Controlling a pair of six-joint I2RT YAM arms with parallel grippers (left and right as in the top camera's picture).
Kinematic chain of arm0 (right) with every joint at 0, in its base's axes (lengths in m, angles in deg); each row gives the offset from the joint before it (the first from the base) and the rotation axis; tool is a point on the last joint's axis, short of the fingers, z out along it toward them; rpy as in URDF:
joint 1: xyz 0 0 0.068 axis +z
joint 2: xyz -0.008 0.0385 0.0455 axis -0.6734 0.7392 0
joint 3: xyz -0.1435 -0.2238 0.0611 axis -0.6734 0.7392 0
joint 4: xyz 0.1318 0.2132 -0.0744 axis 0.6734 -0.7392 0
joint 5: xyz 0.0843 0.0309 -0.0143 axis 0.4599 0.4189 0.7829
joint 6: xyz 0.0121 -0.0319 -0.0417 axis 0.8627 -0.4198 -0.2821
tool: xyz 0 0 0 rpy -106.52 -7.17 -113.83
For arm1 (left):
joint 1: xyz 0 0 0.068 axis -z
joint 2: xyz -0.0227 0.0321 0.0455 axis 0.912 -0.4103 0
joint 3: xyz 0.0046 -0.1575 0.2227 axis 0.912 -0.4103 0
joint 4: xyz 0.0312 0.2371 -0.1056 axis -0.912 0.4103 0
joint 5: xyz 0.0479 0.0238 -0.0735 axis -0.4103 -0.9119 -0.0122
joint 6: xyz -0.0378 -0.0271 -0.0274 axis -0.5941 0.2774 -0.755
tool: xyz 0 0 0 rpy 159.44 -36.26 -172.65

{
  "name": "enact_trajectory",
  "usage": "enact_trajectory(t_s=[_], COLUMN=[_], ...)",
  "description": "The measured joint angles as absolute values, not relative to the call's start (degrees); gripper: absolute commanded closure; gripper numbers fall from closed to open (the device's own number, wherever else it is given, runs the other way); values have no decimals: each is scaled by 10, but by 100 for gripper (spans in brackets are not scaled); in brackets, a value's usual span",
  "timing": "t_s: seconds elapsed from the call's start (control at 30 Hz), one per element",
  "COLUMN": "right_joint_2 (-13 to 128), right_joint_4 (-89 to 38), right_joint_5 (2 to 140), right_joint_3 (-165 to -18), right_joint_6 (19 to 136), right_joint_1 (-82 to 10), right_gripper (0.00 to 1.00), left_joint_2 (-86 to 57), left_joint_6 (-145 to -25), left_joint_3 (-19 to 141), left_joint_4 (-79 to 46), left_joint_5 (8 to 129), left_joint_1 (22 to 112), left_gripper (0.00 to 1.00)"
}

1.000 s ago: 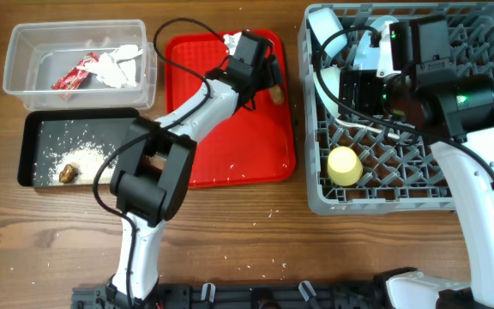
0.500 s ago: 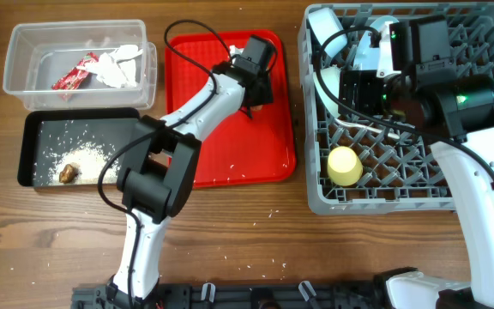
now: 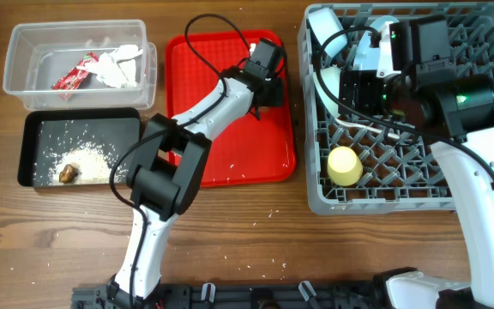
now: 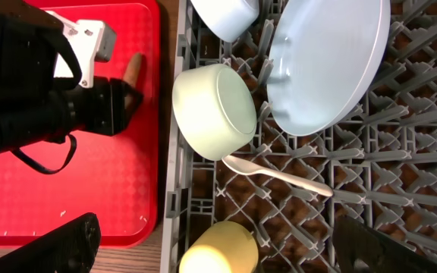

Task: Sort waste into correct bins and load items into the dishwasher rack
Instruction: 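Reach the left gripper to the brown scrap on the red tray and grasp it, then carry the brown scrap left and drop it onto the black tray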

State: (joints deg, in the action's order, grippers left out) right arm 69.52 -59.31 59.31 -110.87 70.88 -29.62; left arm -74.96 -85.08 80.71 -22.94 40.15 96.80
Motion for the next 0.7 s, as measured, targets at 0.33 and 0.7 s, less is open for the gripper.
enact_trajectory(t_s=[0.33, 0.7], right_joint_2=[695, 696], right_joint_4=[-593, -577], right_joint_5=[593, 593], right_joint_3=[-1109, -1109], right_joint_6=[709, 709], right_joint_1=[-296, -296], right_gripper=[0, 0], left_joint_2=[-735, -452], left_joint_6=[-851, -1002], left_joint_3=[808, 809], left_joint_4=[-200, 128], left_joint_5=[407, 302], left_joint_1=[963, 729], left_gripper=[94, 96])
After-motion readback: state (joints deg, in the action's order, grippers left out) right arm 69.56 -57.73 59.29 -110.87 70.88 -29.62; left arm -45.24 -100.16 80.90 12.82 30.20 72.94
